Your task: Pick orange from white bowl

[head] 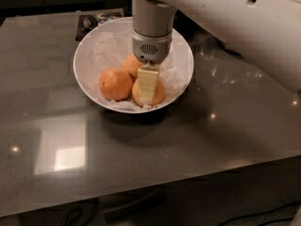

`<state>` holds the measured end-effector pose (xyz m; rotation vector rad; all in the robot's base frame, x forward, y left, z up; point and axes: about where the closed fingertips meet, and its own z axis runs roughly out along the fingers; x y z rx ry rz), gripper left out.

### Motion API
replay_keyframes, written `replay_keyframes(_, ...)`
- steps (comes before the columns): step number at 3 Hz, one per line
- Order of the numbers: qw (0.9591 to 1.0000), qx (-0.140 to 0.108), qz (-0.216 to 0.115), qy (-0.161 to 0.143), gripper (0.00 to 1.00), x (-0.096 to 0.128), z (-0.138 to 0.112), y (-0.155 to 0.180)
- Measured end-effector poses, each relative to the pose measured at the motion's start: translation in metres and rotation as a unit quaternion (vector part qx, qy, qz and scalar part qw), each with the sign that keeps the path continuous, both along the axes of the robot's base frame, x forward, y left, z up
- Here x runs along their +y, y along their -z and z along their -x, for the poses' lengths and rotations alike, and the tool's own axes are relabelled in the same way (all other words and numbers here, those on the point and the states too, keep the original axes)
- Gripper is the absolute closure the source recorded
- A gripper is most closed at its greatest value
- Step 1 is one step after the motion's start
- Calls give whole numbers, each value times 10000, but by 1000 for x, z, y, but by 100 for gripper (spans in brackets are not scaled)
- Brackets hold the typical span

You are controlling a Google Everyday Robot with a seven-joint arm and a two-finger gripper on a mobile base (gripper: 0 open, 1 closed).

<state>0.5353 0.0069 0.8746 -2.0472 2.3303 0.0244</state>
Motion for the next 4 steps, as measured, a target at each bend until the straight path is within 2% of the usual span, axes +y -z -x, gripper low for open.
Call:
replay_keyframes(1, 10000, 24, 12, -8, 35, 1, 1, 0)
replay_keyframes(2, 10000, 23, 12, -8, 54, 1, 1, 0)
replay_keyframes(4, 10000, 22, 10, -8, 99, 1, 1, 0)
